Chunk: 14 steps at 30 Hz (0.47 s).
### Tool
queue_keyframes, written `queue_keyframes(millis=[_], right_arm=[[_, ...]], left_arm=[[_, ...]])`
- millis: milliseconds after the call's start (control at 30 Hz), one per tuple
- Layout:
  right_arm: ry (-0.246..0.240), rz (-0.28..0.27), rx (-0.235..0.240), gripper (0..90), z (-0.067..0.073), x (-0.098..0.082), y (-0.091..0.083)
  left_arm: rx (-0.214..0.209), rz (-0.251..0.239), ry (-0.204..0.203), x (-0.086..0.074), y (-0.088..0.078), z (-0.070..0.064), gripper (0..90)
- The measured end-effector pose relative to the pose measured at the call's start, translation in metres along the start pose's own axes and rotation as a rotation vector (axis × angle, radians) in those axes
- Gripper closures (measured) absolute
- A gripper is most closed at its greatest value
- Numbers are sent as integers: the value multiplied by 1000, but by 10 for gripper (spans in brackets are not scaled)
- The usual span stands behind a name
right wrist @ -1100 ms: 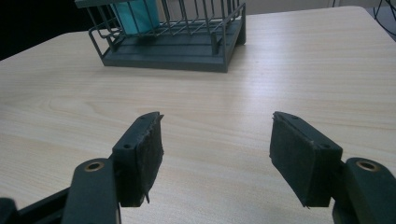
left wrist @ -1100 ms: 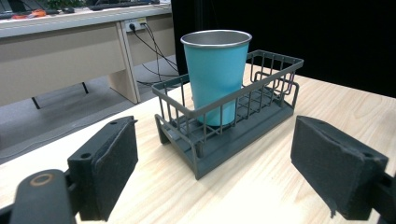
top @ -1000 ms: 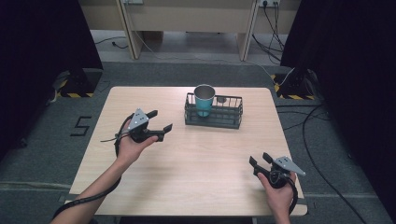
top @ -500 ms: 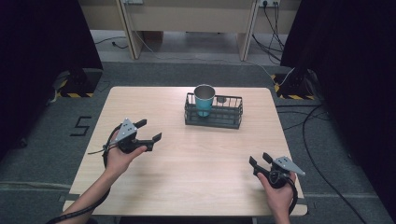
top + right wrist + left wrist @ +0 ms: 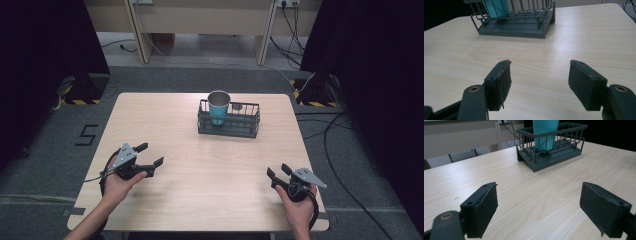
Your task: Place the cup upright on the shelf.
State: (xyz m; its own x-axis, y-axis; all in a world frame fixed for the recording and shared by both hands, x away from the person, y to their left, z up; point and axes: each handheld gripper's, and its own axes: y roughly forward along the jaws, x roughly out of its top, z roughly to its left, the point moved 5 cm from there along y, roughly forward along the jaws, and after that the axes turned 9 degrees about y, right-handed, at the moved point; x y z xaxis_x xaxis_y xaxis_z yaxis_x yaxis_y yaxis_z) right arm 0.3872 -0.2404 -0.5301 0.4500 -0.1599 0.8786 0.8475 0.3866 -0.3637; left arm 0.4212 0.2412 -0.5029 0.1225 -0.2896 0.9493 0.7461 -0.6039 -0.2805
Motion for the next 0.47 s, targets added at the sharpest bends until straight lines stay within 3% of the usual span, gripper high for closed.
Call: queue_keyframes(millis=[367, 467], right_arm=[[-10, 5, -1, 348, 0, 0, 0], [-8, 8, 3, 332, 1, 0, 0]], left_arm=[[17, 10, -30, -17, -13, 2, 144], [22, 4, -8, -15, -14, 1, 144]])
